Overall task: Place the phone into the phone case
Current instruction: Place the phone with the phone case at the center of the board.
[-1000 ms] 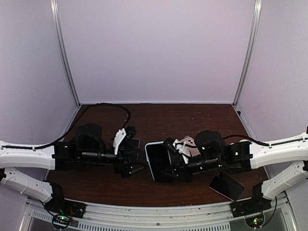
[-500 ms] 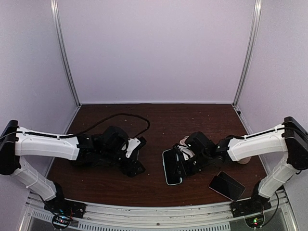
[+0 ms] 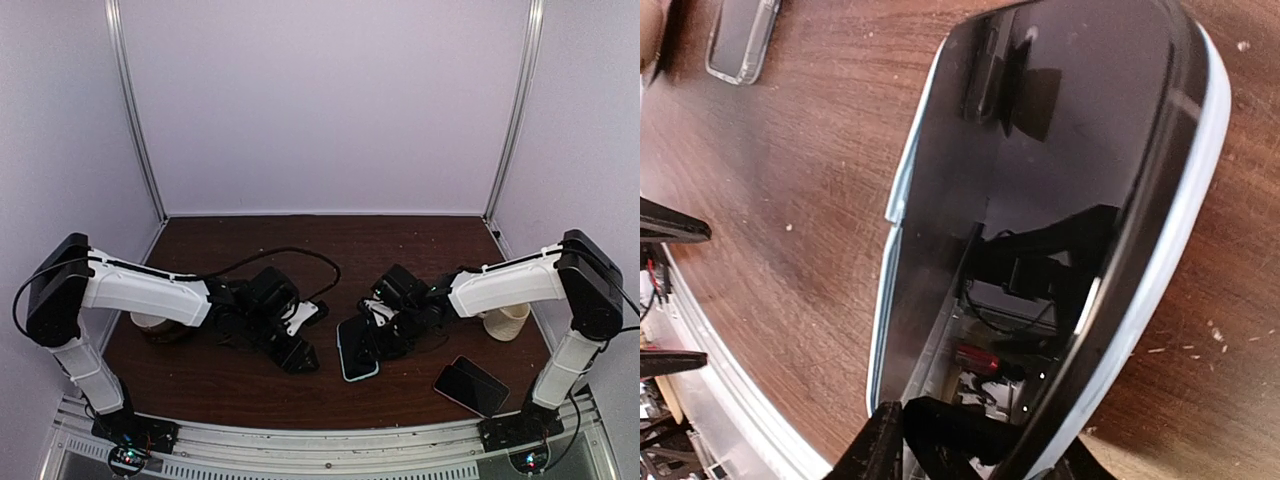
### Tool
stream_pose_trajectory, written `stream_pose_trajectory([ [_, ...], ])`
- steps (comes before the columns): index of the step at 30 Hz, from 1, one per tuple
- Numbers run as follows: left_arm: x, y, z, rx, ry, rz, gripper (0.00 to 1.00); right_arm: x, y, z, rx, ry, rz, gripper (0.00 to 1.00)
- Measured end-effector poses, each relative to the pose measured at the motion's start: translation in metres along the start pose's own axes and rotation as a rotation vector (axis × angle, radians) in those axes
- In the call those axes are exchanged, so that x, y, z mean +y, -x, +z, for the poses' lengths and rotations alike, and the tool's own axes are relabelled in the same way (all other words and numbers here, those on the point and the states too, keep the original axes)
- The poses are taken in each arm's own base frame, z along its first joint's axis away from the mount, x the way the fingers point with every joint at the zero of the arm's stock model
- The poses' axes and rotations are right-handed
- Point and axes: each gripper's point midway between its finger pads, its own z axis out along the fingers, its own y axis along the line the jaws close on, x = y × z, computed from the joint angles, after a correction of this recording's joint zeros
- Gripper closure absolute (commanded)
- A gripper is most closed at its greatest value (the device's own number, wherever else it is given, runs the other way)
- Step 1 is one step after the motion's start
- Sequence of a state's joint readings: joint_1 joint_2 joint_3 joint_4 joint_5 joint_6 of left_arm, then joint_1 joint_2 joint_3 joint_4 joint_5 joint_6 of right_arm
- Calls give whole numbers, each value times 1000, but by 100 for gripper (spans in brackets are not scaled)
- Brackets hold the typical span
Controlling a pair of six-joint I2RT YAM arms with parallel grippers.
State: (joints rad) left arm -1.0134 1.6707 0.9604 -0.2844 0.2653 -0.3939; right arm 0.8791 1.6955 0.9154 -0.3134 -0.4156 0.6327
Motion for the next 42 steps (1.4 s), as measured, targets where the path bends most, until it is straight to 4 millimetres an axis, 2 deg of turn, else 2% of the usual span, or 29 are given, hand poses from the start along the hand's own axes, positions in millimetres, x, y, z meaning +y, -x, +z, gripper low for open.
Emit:
stream_pose_trajectory([
  [4, -2, 3, 16, 30, -27, -9, 47, -5, 4, -1, 19, -63, -29, 46],
  [8, -3, 4, 31, 57, -46, -16, 50, -21, 5, -3, 38, -168, -51, 35],
  [10, -3, 4, 37, 69, -53, -20, 52, -25, 7, -8, 37, -209, -58, 33],
  [12, -2, 4, 42, 76, -56, -23, 53, -30, 10, -14, 36, -260, -72, 39],
  [14, -2, 3, 44, 82, -57, -25, 55, -32, 11, -19, 35, -302, -85, 52],
  [17, -4, 7, 44, 77, -64, -24, 57, -32, 12, -23, 28, -326, -99, 65],
  [21, -6, 13, 45, 66, -70, -20, 63, -27, 8, -21, 28, -305, -92, 76],
  [28, -5, 16, 58, 78, -81, -26, 79, -22, -1, -12, 5, -225, -40, 98],
  [32, -7, 19, 62, 79, -93, -27, 82, -22, 0, -13, -10, -218, -8, 100],
  [42, -12, 24, 68, 76, -124, -28, 83, -24, -5, -5, -13, -284, -3, 100],
])
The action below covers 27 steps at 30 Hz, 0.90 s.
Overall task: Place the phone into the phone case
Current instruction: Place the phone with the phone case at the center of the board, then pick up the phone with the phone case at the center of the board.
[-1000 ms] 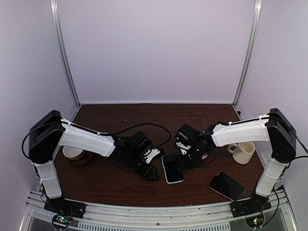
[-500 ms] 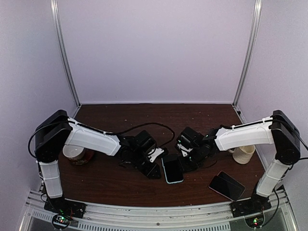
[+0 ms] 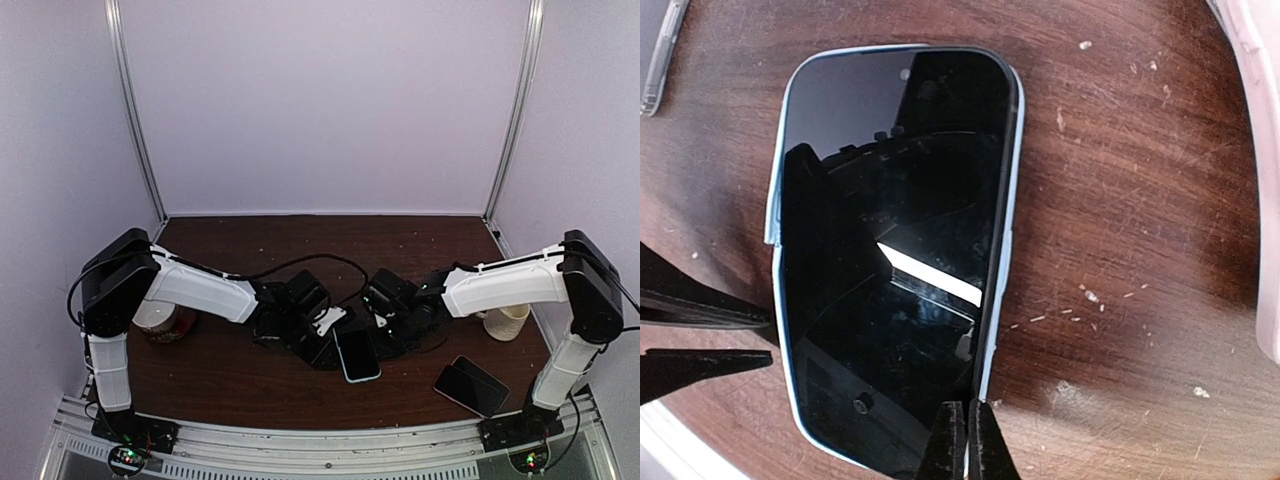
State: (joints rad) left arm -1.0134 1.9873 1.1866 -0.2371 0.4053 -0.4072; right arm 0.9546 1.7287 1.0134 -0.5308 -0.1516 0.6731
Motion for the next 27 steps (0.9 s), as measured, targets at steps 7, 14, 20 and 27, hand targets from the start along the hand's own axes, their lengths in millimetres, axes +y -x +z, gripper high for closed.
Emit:
stream_pose_trajectory([
  [7, 1, 0, 0, -1, 4, 1, 83, -3, -7, 10, -35, -119, -31, 100],
  [14, 2, 1, -2, -3, 17, -1, 84, -2, -5, 7, -67, -145, -48, 92],
  [20, 11, 5, -17, -29, 53, -15, 83, 12, 0, -6, -39, -135, -117, 36],
  [27, 24, 16, -59, -124, 117, -14, 80, 25, 18, -26, -81, -141, -139, 0],
])
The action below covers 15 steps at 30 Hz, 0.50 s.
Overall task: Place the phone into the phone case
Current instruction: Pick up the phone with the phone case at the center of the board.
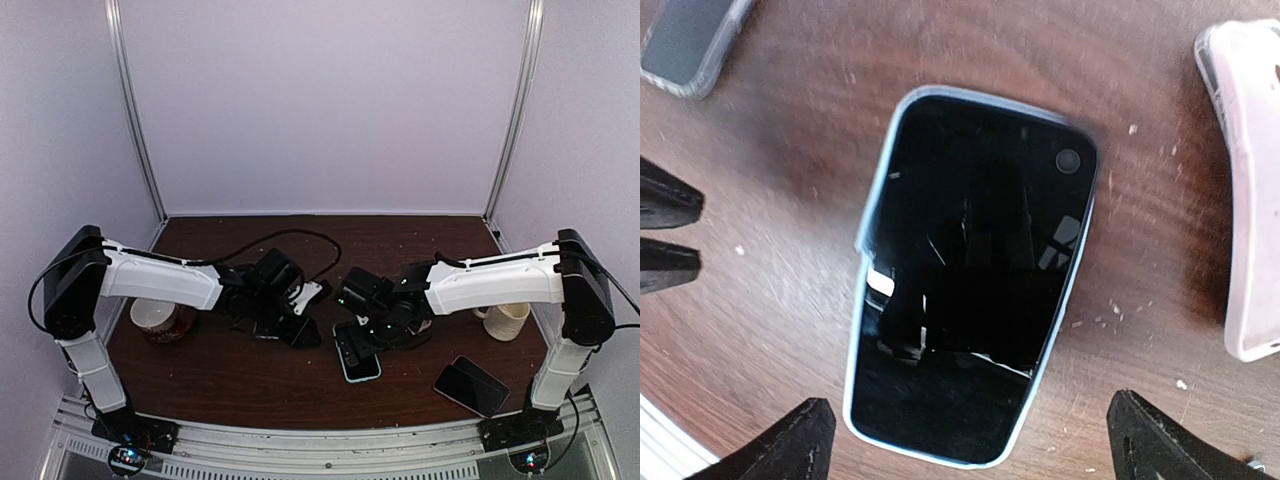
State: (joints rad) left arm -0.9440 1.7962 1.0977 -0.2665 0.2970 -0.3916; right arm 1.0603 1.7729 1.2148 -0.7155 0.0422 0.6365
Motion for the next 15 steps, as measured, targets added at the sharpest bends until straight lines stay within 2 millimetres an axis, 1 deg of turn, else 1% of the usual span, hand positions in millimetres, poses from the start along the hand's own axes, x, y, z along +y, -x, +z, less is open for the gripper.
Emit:
stream_pose_trajectory([
  [2, 4, 2, -10, -22, 17, -1, 79, 2, 5, -2, -16, 4, 9, 1],
  [5, 11, 1, -18, -36, 40, -4, 78, 4, 5, 3, -12, 7, 28, 0],
  [7, 14, -1, -20, -34, 50, -7, 78, 7, 4, 12, 0, 12, 43, 1],
  [12, 17, -7, -20, -19, 63, -12, 78, 12, -8, 39, 59, -4, 52, 1],
  [15, 17, -7, -20, -18, 63, -12, 78, 17, -8, 40, 61, 4, 50, 1],
])
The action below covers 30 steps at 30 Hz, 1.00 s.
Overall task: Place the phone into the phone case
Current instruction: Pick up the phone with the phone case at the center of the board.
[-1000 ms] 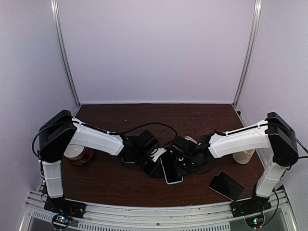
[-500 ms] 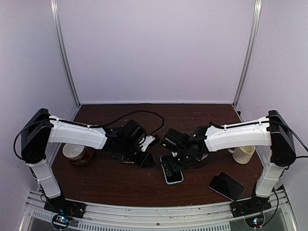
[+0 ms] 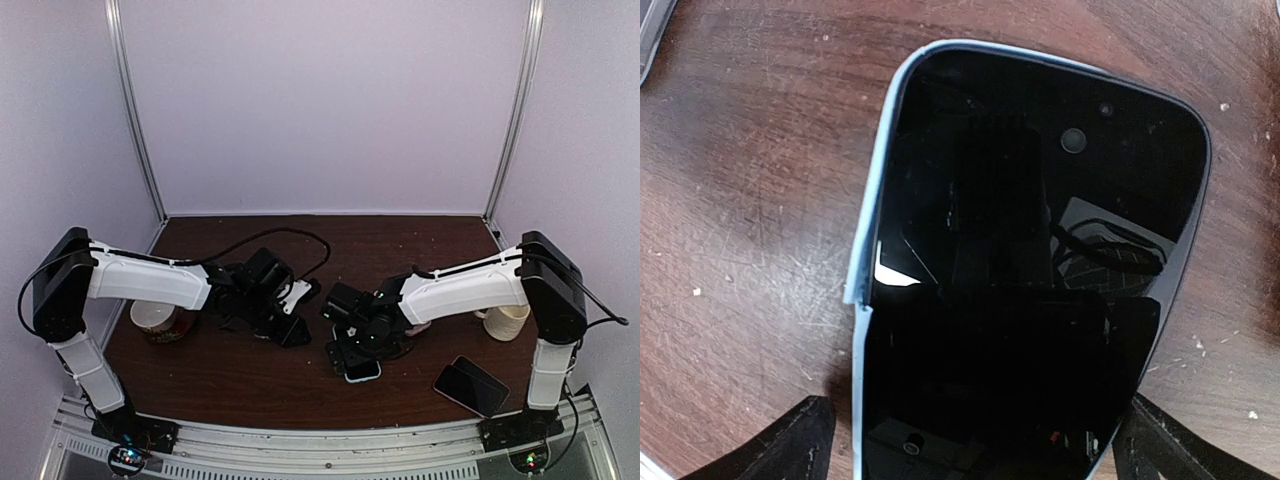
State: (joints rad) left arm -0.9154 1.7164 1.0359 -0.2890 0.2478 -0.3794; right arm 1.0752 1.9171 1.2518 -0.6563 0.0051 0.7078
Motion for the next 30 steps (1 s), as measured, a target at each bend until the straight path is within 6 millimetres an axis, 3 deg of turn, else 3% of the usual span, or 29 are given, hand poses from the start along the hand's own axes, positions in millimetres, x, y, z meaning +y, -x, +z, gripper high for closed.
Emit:
stream_pose_trajectory([
  [6, 0, 0, 0, 0, -3, 0, 78, 1, -1, 2, 7, -35, -8, 10],
  [14, 0, 0, 0, 1, -2, 0, 78, 5, 2, 3, -10, -80, -19, 32],
  [19, 0, 0, 0, 1, -2, 0, 74, 6, 2, 2, -14, -84, -22, 39],
  [21, 0, 0, 0, 0, -1, -1, 64, 6, 2, 2, -22, -81, -26, 43],
  [25, 1, 0, -5, -11, -5, -10, 36, 7, 1, -2, -69, -60, -60, 52],
  [30, -3, 6, -31, -101, -44, -57, 15, 11, -3, -23, -174, -28, -139, 54],
])
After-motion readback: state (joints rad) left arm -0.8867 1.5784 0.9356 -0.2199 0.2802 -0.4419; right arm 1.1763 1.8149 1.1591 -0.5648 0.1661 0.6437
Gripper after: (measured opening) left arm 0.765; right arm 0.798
